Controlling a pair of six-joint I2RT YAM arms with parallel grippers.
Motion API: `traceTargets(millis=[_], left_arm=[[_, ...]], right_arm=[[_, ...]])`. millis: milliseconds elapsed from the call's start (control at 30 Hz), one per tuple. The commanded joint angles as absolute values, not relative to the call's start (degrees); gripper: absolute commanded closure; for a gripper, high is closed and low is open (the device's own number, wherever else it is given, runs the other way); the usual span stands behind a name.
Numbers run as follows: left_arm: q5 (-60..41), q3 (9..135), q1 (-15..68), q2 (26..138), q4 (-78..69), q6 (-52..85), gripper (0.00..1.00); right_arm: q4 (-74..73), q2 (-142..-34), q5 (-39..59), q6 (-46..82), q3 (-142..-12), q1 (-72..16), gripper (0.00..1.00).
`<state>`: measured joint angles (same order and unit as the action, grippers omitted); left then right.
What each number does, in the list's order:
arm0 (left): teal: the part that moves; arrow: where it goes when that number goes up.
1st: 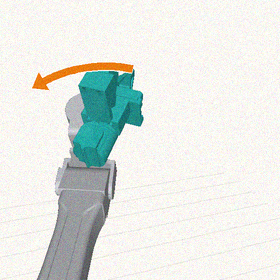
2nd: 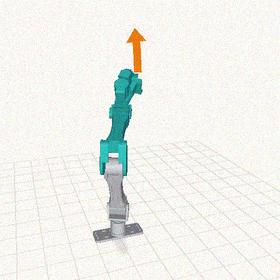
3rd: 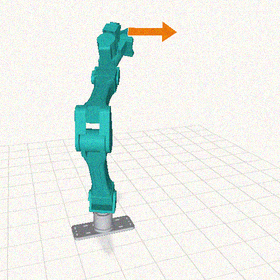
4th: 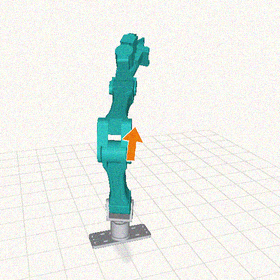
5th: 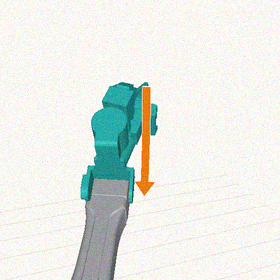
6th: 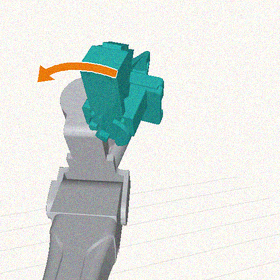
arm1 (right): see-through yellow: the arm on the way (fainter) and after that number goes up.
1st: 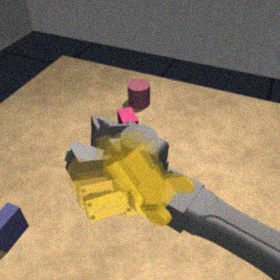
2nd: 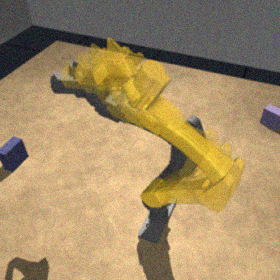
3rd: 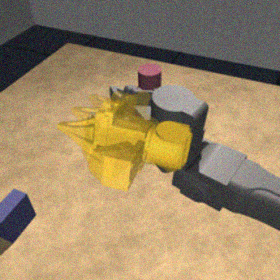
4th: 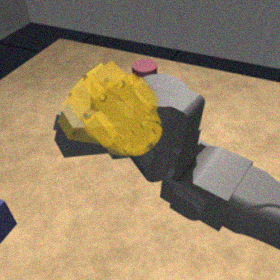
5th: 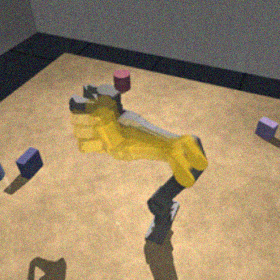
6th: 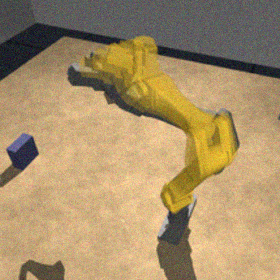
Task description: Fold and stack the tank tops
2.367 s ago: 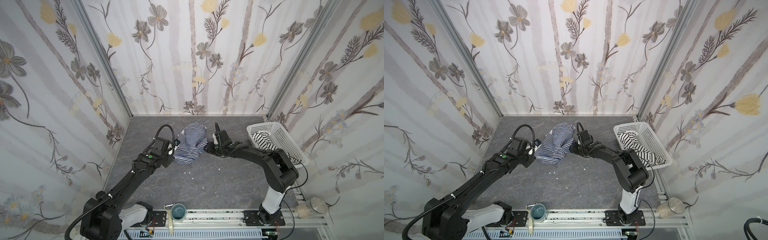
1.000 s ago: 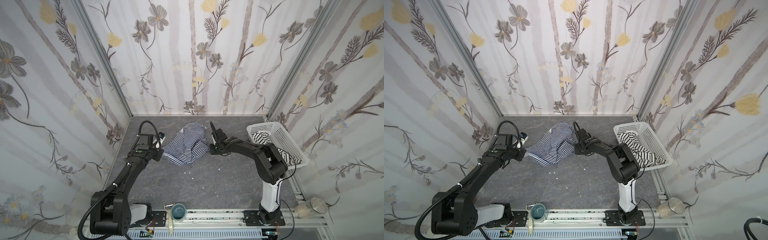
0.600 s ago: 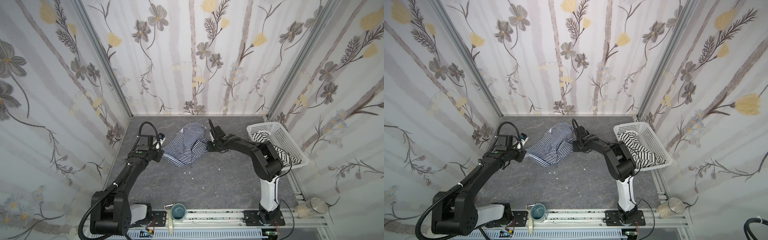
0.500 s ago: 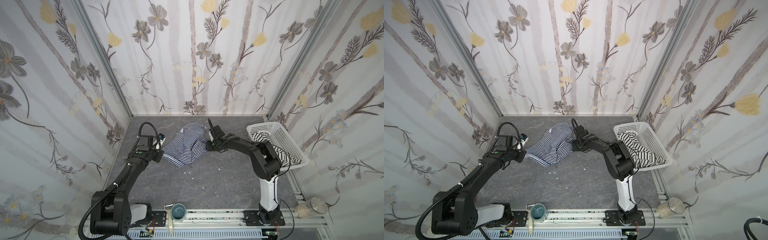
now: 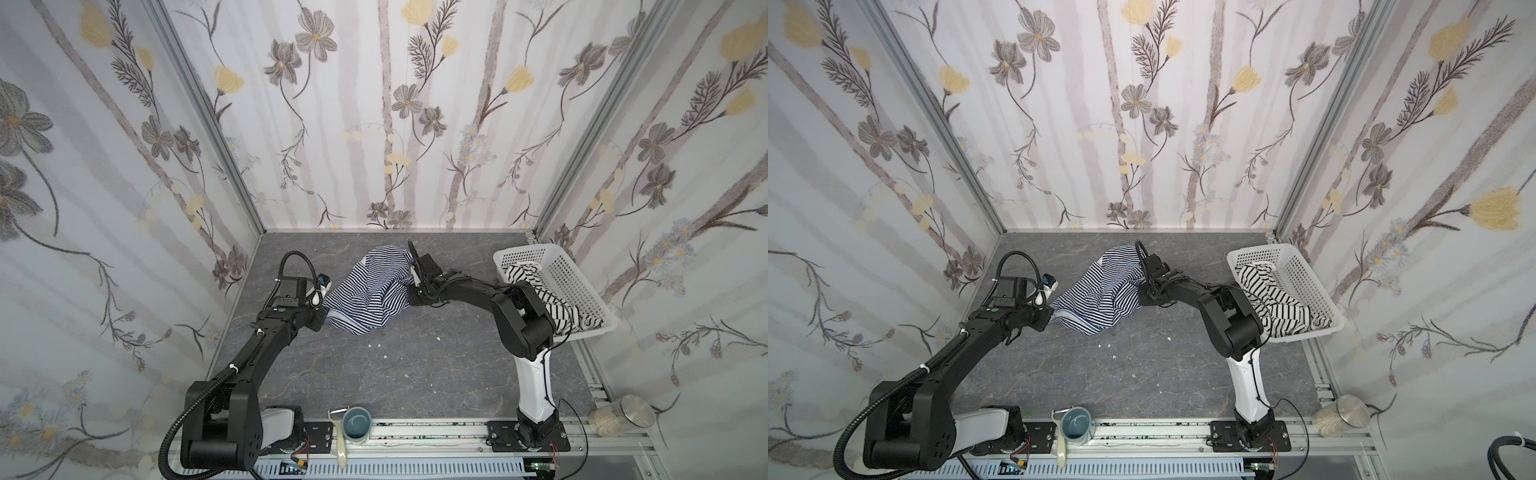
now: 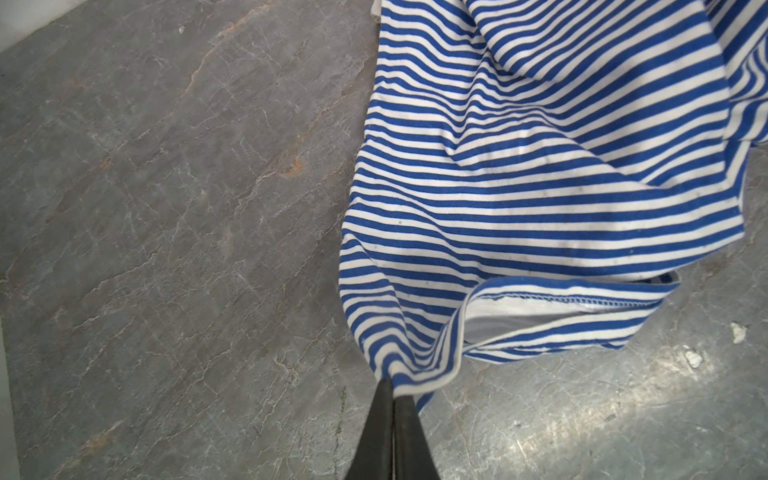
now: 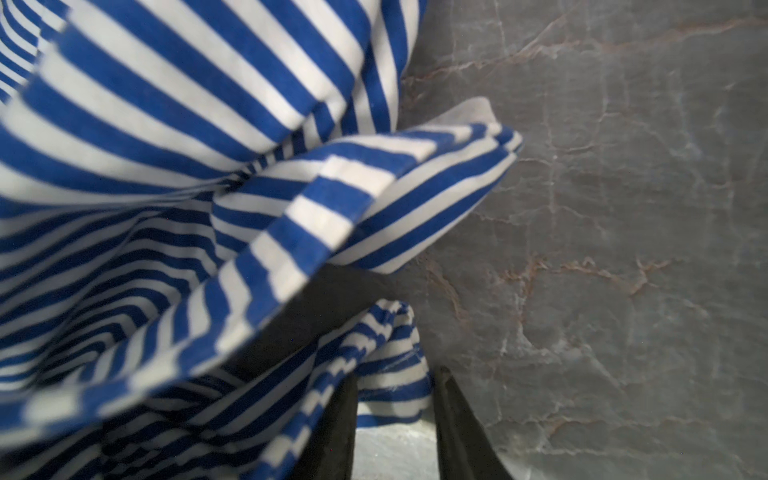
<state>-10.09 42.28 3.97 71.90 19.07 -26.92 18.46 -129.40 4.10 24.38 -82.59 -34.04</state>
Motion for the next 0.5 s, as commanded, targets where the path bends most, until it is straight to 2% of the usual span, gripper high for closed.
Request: traceTargets(millis=[0,133,167,467], left_arm=[[-10.9,41.8,3.9,71.7,17.4,-27.2,1.00],[-10.5,42.2,3.8,71.9,17.3,-27.6,1.00],[-10.2,42.5,3.8,71.9,17.3,-27.8,1.00],[-10.2,45.2,3.7,73.4,17.7,-29.3,1.00]], right_arm=[[20.3,-129.8,3.1,24.5,-82.5,-34.1,0.79],[19.9,-126.3,2.8,25.6,-81.8,-34.1,0.91],[19.8,-124.7,3.0,25.9,-81.6,-34.1,1.00],[26.4,-108.9,2.4,25.4,-81.4,-32.8,1.00]])
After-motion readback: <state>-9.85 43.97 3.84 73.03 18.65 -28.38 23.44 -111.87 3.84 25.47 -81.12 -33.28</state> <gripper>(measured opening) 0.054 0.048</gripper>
